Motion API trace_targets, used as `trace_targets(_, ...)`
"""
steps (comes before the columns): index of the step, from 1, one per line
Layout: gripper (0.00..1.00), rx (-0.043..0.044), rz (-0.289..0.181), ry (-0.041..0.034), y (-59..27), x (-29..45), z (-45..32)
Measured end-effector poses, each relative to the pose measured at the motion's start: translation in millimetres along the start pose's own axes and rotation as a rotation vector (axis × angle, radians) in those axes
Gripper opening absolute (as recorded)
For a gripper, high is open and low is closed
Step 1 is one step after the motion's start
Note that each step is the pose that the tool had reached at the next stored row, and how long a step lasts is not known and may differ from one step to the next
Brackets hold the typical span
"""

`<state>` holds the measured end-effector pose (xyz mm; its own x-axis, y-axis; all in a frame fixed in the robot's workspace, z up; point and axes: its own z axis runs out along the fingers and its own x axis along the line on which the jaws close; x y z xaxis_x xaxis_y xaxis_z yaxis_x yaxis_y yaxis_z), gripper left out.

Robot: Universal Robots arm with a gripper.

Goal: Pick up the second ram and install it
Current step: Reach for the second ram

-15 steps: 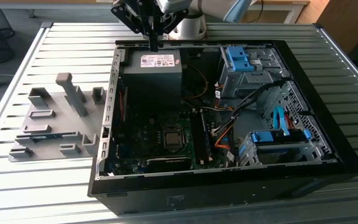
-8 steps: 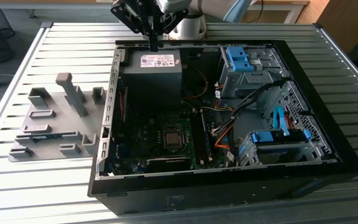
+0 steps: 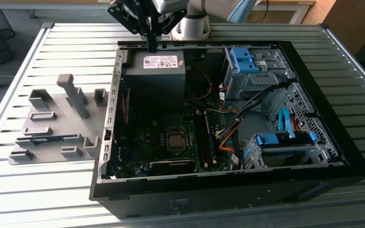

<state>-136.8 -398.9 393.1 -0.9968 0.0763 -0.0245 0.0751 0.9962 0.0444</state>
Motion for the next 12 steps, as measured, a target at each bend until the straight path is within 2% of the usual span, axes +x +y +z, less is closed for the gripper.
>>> trace_targets(12,0.1,0.0,0.0,0.0,-0.6,7.6,0.0)
